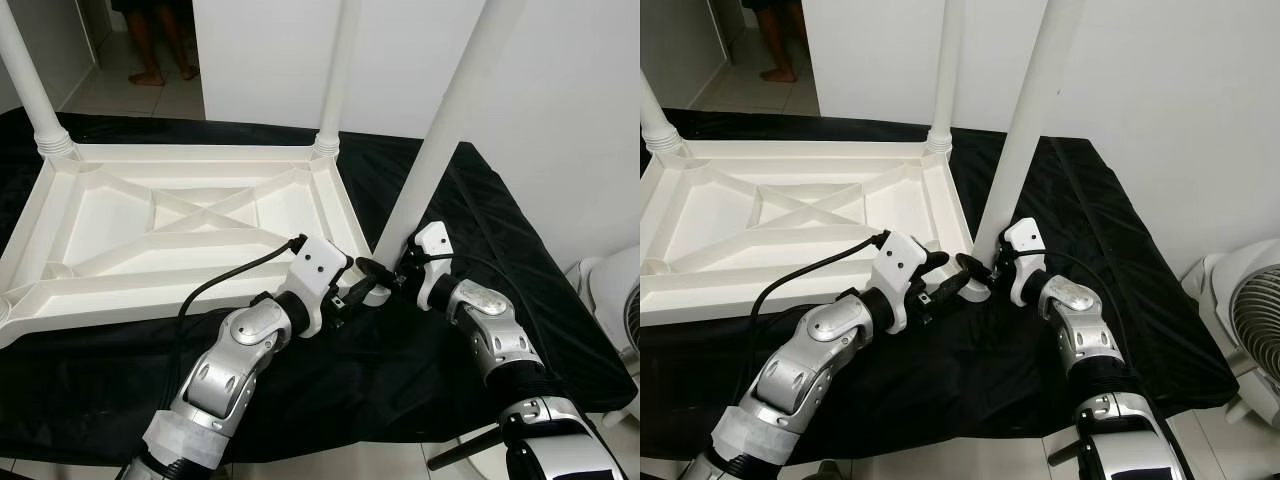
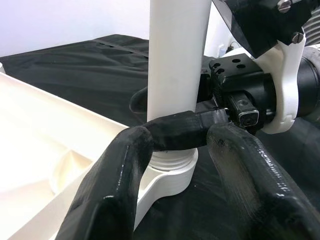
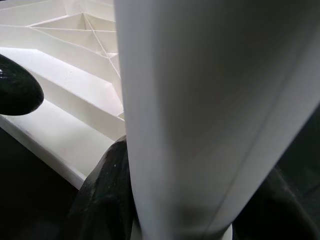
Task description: Building children table
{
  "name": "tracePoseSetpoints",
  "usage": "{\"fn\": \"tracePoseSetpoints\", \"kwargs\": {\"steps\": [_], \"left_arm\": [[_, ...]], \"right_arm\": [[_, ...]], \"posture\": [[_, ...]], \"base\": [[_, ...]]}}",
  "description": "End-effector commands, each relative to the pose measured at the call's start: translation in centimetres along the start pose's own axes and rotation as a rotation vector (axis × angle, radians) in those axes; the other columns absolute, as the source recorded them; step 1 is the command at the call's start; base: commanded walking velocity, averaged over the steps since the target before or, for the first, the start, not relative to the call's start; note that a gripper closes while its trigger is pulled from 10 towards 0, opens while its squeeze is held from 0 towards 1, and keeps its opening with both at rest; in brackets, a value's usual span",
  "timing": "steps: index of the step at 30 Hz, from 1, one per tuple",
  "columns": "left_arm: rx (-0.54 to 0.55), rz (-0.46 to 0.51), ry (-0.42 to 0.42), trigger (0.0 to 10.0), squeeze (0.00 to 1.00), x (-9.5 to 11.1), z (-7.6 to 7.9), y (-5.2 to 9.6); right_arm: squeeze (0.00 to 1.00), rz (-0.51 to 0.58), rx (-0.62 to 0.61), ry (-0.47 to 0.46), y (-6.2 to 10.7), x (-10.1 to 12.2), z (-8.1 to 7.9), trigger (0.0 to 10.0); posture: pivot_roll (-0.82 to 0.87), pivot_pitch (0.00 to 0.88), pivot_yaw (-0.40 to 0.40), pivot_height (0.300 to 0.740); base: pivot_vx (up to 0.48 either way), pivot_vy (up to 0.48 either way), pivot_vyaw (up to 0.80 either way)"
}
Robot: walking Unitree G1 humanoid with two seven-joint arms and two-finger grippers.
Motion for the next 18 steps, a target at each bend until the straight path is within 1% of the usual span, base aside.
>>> {"fn": "tracePoseSetpoints", "kwargs": {"steps": [1,3,4,5,7,8,9,10,11,12,14,15,17,18], "left_arm": [[-0.017,-0.001,0.007,10.0,0.00,0.1,0.4,0.0],[-0.017,-0.001,0.007,10.0,0.00,0.1,0.4,0.0],[-0.016,-0.002,0.009,10.0,0.00,0.0,0.4,0.1],[-0.016,-0.002,0.013,10.0,0.00,0.0,0.5,0.1],[-0.016,-0.002,0.013,10.0,0.00,0.0,0.5,0.1],[-0.016,-0.001,0.015,10.0,0.00,-0.1,0.5,0.1],[-0.016,-0.001,0.015,10.0,0.00,-0.1,0.5,0.1],[-0.016,-0.001,0.017,10.0,0.00,-0.1,0.6,0.1],[-0.016,0.000,0.018,10.0,0.00,-0.1,0.6,0.0],[-0.016,0.000,0.019,10.0,0.00,-0.1,0.6,0.0],[-0.016,0.000,0.019,10.0,0.00,-0.1,0.6,0.0],[-0.016,0.001,0.019,10.0,0.00,-0.1,0.6,0.0],[-0.016,0.001,0.019,10.0,0.00,-0.1,0.6,0.0],[-0.020,0.003,0.020,10.0,0.00,-0.1,0.6,-0.1]], "right_arm": [[0.00,-0.022,-0.038,0.005,0.0,-0.6,-0.2,0.0],[0.00,-0.022,-0.038,0.005,0.0,-0.6,-0.2,0.0],[0.00,-0.035,-0.097,0.010,0.0,-0.8,0.1,0.0],[0.00,-0.026,-0.179,-0.001,-0.1,-0.7,-0.1,0.0],[0.00,-0.026,-0.179,-0.001,-0.1,-0.7,-0.1,0.0],[0.00,-0.022,-0.257,-0.028,-0.1,-0.8,-0.3,0.0],[0.00,-0.022,-0.257,-0.028,-0.1,-0.8,-0.3,0.0],[0.00,-0.020,-0.305,-0.049,-0.1,-0.8,-0.5,0.0],[0.00,-0.027,-0.395,-0.074,-0.1,-0.9,-1.0,0.0],[0.00,-0.036,-0.452,-0.088,-0.1,-1.0,-1.3,0.0],[0.00,-0.036,-0.452,-0.088,-0.1,-1.0,-1.3,0.0],[0.00,-0.040,-0.522,-0.110,0.0,-1.0,-1.7,0.0],[0.00,-0.040,-0.522,-0.110,0.0,-1.0,-1.7,0.0],[0.00,-0.056,-0.625,-0.123,0.1,-0.9,-2.4,0.0]], "posture": [[0.15,0.000,-0.072,0.740],[0.15,0.000,-0.072,0.740],[0.15,0.000,-0.073,0.740],[0.15,0.000,-0.077,0.740],[0.15,0.000,-0.077,0.740],[0.14,0.000,-0.078,0.740],[0.14,0.000,-0.078,0.740],[0.14,0.000,-0.081,0.740],[0.14,0.000,-0.082,0.740],[0.14,0.000,-0.082,0.740],[0.14,0.000,-0.082,0.740],[0.13,0.000,-0.082,0.740],[0.13,0.000,-0.082,0.740],[0.12,0.000,-0.082,0.740]], "base": [[0.000,0.000,0.00],[0.000,0.000,0.00],[0.000,0.000,0.00],[0.000,0.000,0.00],[0.000,0.000,0.00],[0.000,0.000,0.00],[0.000,0.000,0.00],[0.000,0.000,0.00],[0.000,0.000,0.00],[0.000,0.000,0.00],[0.000,0.000,0.00],[0.000,0.000,0.00],[0.000,0.000,0.00],[0.000,0.000,0.00]]}}
Point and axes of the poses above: a point about 5 cm out from each wrist's last joint towards the gripper, its own y axis pointing back from the gripper into the wrist, its own x axis along the axis of the wrist's last joint, z = x × y, the point moved 1 cm from there along -y, pointing out of the wrist towards the gripper, and after that the axes turned 5 degrees about y, right-handed, at the moved point
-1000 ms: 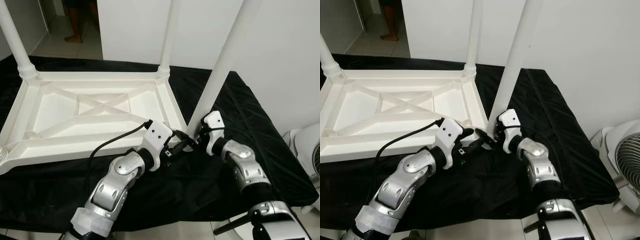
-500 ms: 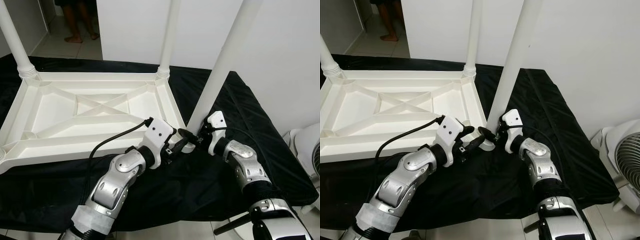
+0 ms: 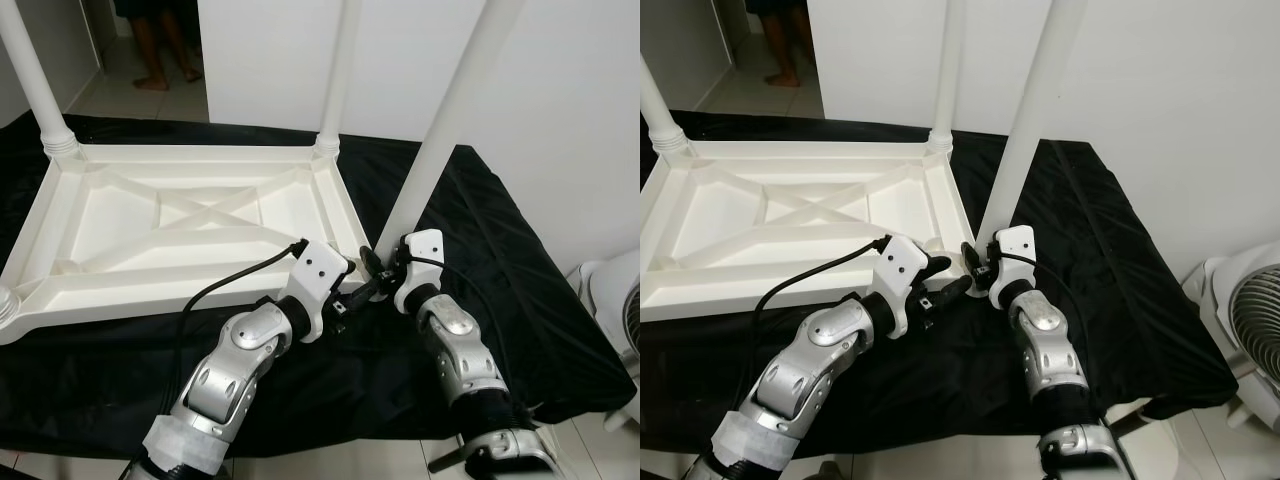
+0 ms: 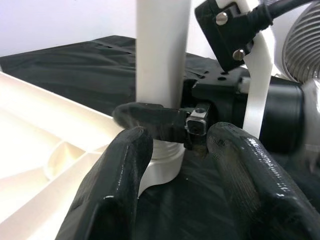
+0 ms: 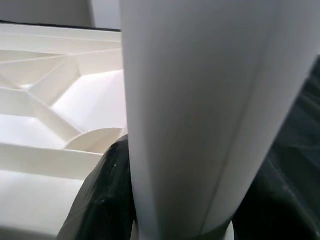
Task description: Building children table
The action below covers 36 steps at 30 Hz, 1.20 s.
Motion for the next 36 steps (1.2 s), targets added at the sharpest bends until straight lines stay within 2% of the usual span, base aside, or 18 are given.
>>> {"fn": "tracePoseSetpoints", "kwargs": {"steps": [1,2,3,4,5,6,7,14,16,17,18,19,22,23,24,26,30,36], "left_arm": [[-0.021,0.006,0.010,10.0,0.00,0.1,0.3,-0.3],[-0.021,0.006,0.010,10.0,0.00,0.1,0.3,-0.3],[-0.025,0.009,0.011,10.0,0.00,0.2,0.4,-0.4],[-0.025,0.009,0.011,10.0,0.00,0.2,0.4,-0.4],[-0.028,0.010,0.011,10.0,0.00,0.2,0.4,-0.5],[-0.030,0.011,0.011,10.0,0.00,0.2,0.4,-0.6],[-0.032,0.012,0.010,10.0,0.00,0.2,0.4,-0.6],[-0.031,0.015,0.007,10.0,0.00,0.3,0.3,-0.6],[-0.030,0.017,0.007,10.0,0.00,0.3,0.2,-0.7],[-0.029,0.020,0.008,10.0,0.00,0.4,0.2,-0.8],[-0.030,0.022,0.008,10.0,0.00,0.4,0.3,-0.8],[-0.030,0.022,0.008,10.0,0.00,0.4,0.3,-0.8],[-0.033,0.024,0.008,10.0,0.00,0.5,0.3,-0.9],[-0.034,0.024,0.008,10.0,0.00,0.5,0.2,-0.9],[-0.036,0.024,0.007,10.0,0.00,0.5,0.2,-1.0],[-0.036,0.024,0.007,10.0,0.00,0.5,0.2,-1.0],[-0.040,0.026,0.004,10.0,0.00,0.6,0.1,-0.9],[-0.044,0.025,0.003,10.0,0.00,0.7,0.1,-0.8]], "right_arm": [[0.00,-0.062,-0.135,0.007,0.8,-0.8,-0.1,0.2],[0.00,-0.062,-0.135,0.007,0.8,-0.8,-0.1,0.2],[0.00,-0.065,-0.146,-0.007,0.9,-0.7,-0.9,8.9],[0.00,-0.065,-0.146,-0.007,0.9,-0.7,-0.9,8.9],[0.00,-0.053,-0.146,-0.006,0.9,-0.5,-1.1,10.0],[0.00,-0.045,-0.141,-0.009,0.7,-0.3,-0.8,10.0],[1.00,-0.033,-0.148,-0.014,0.6,-0.2,-0.4,10.0],[1.00,-0.017,-0.143,-0.026,0.3,0.1,0.6,10.0],[1.00,-0.019,-0.123,-0.015,0.2,0.2,0.8,10.0],[1.00,-0.021,-0.066,-0.006,-0.1,0.3,1.0,10.0],[0.00,-0.021,0.001,0.007,-0.2,0.5,1.0,10.0],[0.00,-0.021,0.001,0.007,-0.2,0.5,1.0,10.0],[0.00,-0.011,0.126,0.030,-0.3,0.9,1.0,10.0],[0.00,0.002,0.187,0.050,-0.3,1.1,0.8,10.0],[0.00,0.021,0.318,0.112,-0.2,1.2,0.5,10.0],[0.00,0.021,0.318,0.112,-0.2,1.2,0.5,10.0],[0.00,0.015,0.469,0.176,-0.3,0.9,0.1,10.0],[0.00,-0.020,0.569,0.194,-0.9,0.1,-0.1,10.0]], "posture": [[0.12,0.000,-0.082,0.740],[0.12,0.000,-0.082,0.740],[0.12,0.000,-0.081,0.740],[0.12,0.000,-0.081,0.740],[0.11,0.000,-0.079,0.740],[0.11,0.000,-0.080,0.740],[0.11,0.000,-0.083,0.740],[0.11,0.000,-0.089,0.740],[0.12,0.000,-0.090,0.740],[0.11,0.000,-0.089,0.740],[0.11,0.000,-0.086,0.740],[0.11,0.000,-0.086,0.740],[0.11,0.000,-0.087,0.740],[0.11,0.000,-0.085,0.740],[0.11,0.000,-0.082,0.740],[0.11,0.000,-0.082,0.740],[0.12,0.000,-0.076,0.740],[0.12,0.000,-0.072,0.740]], "base": [[0.000,0.000,0.00],[0.000,0.000,0.00],[0.000,0.000,0.00],[0.000,0.000,0.00],[0.000,0.000,0.00],[0.000,0.000,0.00],[0.000,0.000,0.00],[0.000,0.000,0.00],[0.000,0.000,0.00],[0.000,0.000,0.00],[0.000,0.000,0.00],[0.000,0.000,0.00],[0.000,0.000,0.00],[0.000,0.000,0.00],[0.000,0.000,0.00],[0.000,0.000,0.00],[0.000,0.000,0.00],[0.000,0.000,0.00]]}}
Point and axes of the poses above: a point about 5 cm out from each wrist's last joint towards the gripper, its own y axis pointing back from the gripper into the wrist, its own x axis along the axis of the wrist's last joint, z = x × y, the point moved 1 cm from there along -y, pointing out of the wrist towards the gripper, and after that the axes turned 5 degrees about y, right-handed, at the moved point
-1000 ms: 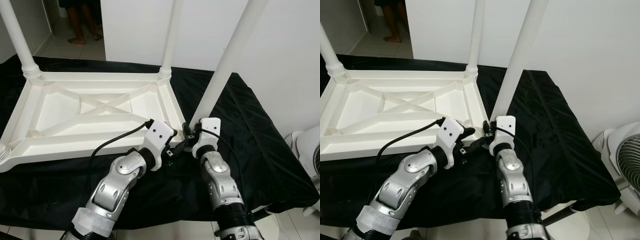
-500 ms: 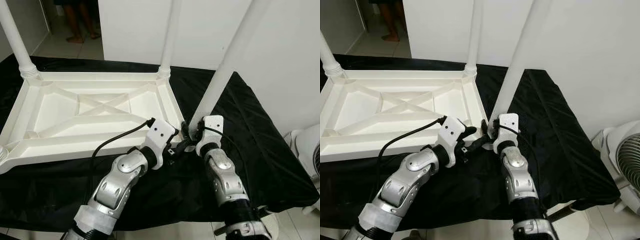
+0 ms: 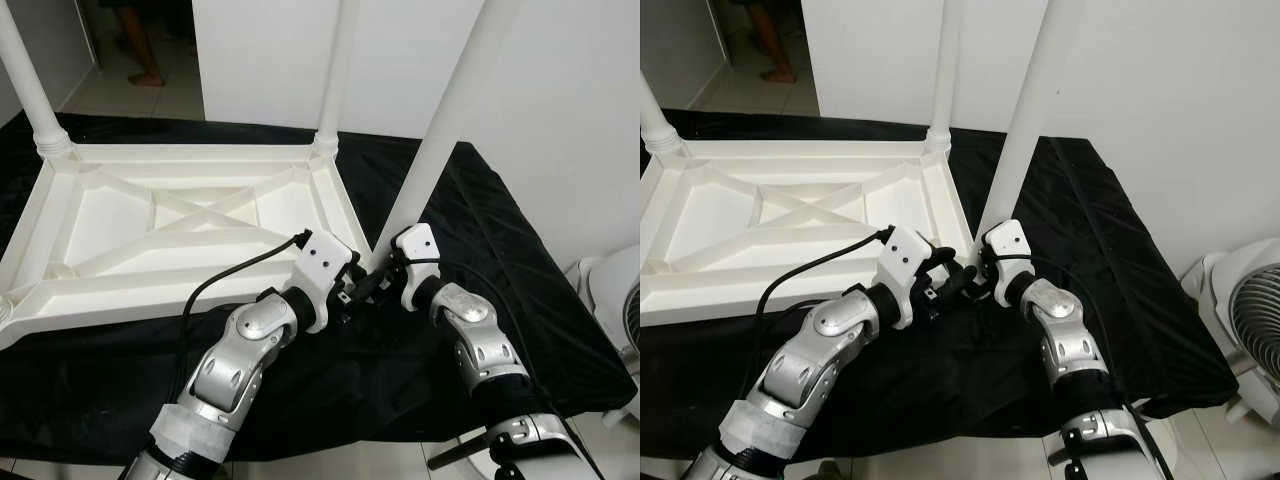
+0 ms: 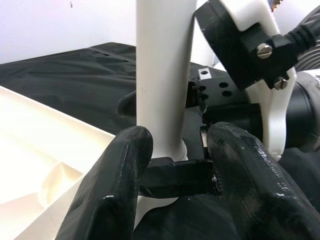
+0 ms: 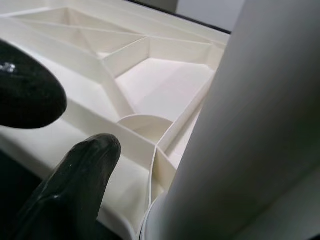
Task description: Building children table
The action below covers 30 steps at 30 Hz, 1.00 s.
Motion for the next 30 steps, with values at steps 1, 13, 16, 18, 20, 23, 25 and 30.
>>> {"fn": "tracePoseSetpoints", "kwargs": {"steps": [1,13,16,18,20,23,25,30], "left_arm": [[-0.031,-0.003,0.000,10.0,0.00,0.0,0.2,0.0],[-0.030,-0.002,0.002,10.0,0.00,0.0,0.3,0.1],[-0.030,-0.003,0.004,10.0,0.00,0.0,0.3,0.2],[-0.030,-0.003,0.005,10.0,0.00,0.0,0.4,0.2],[-0.034,-0.004,0.009,10.0,0.00,-0.1,0.5,0.2],[-0.038,-0.005,0.012,10.0,0.00,-0.2,0.7,0.2],[-0.042,-0.006,0.013,10.0,0.00,-0.2,0.8,0.2],[-0.052,-0.009,0.015,10.0,0.00,-0.3,1.0,0.2]], "right_arm": [[0.00,-0.023,0.067,-0.033,-0.4,-0.7,-0.6,3.7],[0.00,-0.026,0.075,-0.073,-0.1,-1.5,-0.1,0.0],[0.00,-0.035,0.046,-0.081,-0.1,-1.8,0.0,0.0],[0.00,-0.040,0.019,-0.090,0.0,-2.0,0.1,0.0],[0.00,-0.052,-0.106,-0.113,0.1,-2.3,0.6,0.0],[0.00,-0.054,-0.173,-0.130,0.2,-2.3,0.7,0.0],[0.00,-0.057,-0.242,-0.158,0.2,-2.3,0.7,0.0],[0.00,-0.072,-0.417,-0.201,0.4,-2.3,-0.1,0.0]], "posture": [[0.12,0.000,-0.074,0.740],[0.13,0.000,-0.077,0.740],[0.13,0.000,-0.076,0.740],[0.13,0.000,-0.077,0.740],[0.13,0.000,-0.077,0.740],[0.13,0.000,-0.077,0.740],[0.12,0.000,-0.076,0.740],[0.12,0.000,-0.078,0.740]], "base": [[0.000,0.000,0.00],[0.000,0.000,0.00],[0.000,0.000,0.00],[0.000,0.000,0.00],[0.000,0.000,0.00],[0.000,0.000,0.00],[0.000,0.000,0.00],[0.000,0.000,0.00]]}}
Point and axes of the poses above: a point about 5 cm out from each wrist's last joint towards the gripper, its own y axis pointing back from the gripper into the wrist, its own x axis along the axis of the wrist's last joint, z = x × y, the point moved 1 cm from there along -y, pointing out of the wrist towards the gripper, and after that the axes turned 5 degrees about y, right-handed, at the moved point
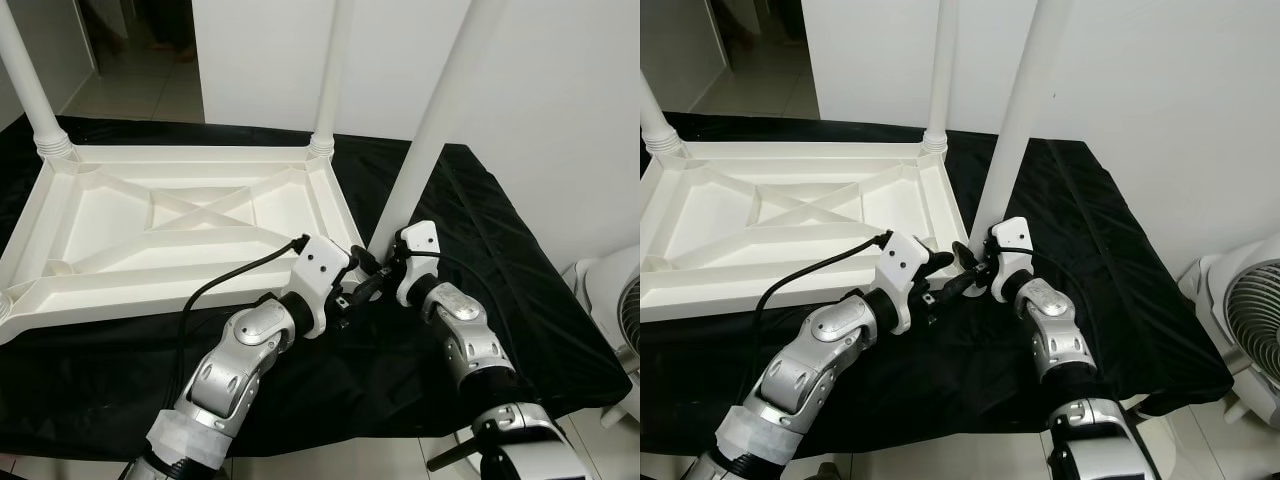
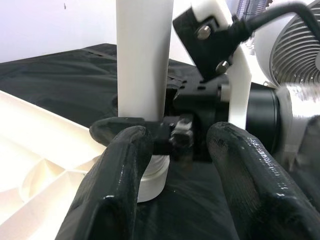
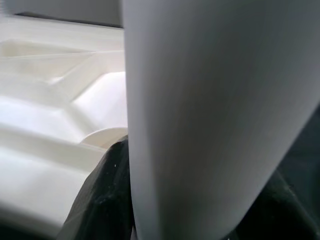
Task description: Building children table
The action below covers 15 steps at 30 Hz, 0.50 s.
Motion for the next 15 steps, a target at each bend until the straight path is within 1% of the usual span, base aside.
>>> {"fn": "tracePoseSetpoints", "kwargs": {"steps": [1,3,4,5,6,7,8,9,13,14,15], "left_arm": [[-0.040,-0.009,0.002,10.0,0.00,0.0,0.6,-0.1],[-0.040,-0.009,0.002,10.0,0.00,0.0,0.6,-0.1],[-0.044,-0.010,0.002,10.0,0.00,-0.1,0.7,-0.1],[-0.044,-0.010,0.002,10.0,0.00,-0.1,0.7,-0.1],[-0.047,-0.011,0.002,10.0,0.00,-0.1,0.7,-0.1],[-0.049,-0.012,0.003,10.0,0.00,-0.2,0.8,-0.1],[-0.049,-0.012,0.003,10.0,0.00,-0.2,0.8,-0.1],[-0.051,-0.012,0.004,10.0,0.00,-0.2,0.8,-0.2],[-0.056,-0.012,0.004,10.0,0.00,-0.2,0.9,-0.2],[-0.057,-0.012,0.004,10.0,0.00,-0.2,0.9,-0.2],[-0.057,-0.012,0.004,10.0,0.00,-0.2,0.9,-0.2]], "right_arm": [[0.00,-0.083,-0.112,-0.005,0.9,-1.5,0.3,0.0],[0.00,-0.083,-0.112,-0.005,0.9,-1.5,0.3,0.0],[0.00,-0.096,-0.202,0.002,1.4,-1.5,-0.1,0.0],[0.00,-0.096,-0.202,0.002,1.4,-1.5,-0.1,0.0],[0.00,-0.100,-0.263,-0.015,1.8,-1.5,-0.7,0.0],[0.00,-0.097,-0.268,-0.032,1.9,-1.4,-1.7,0.0],[0.00,-0.097,-0.268,-0.032,1.9,-1.4,-1.7,0.0],[0.00,-0.085,-0.262,-0.033,2.0,-1.2,-2.2,0.0],[0.00,-0.080,-0.250,-0.048,1.9,-1.1,-2.2,0.0],[0.00,-0.080,-0.253,-0.050,1.9,-1.1,-2.0,4.4],[0.00,-0.080,-0.253,-0.050,1.9,-1.1,-2.0,4.4]], "posture": [[0.12,0.000,-0.079,0.740],[0.12,0.000,-0.079,0.740],[0.12,0.000,-0.080,0.740],[0.12,0.000,-0.080,0.740],[0.12,0.000,-0.082,0.740],[0.12,0.000,-0.082,0.740],[0.12,0.000,-0.082,0.740],[0.11,0.000,-0.082,0.740],[0.11,0.000,-0.083,0.740],[0.11,0.000,-0.086,0.740],[0.11,0.000,-0.086,0.740]], "base": [[0.000,0.000,0.00],[0.000,0.000,0.00],[0.000,0.000,0.00],[0.000,0.000,0.00],[0.000,0.000,0.00],[0.000,0.000,0.00],[0.000,0.000,0.00],[0.000,0.000,0.00],[0.000,0.000,0.00],[0.000,0.000,0.00],[0.000,0.000,0.00]]}}
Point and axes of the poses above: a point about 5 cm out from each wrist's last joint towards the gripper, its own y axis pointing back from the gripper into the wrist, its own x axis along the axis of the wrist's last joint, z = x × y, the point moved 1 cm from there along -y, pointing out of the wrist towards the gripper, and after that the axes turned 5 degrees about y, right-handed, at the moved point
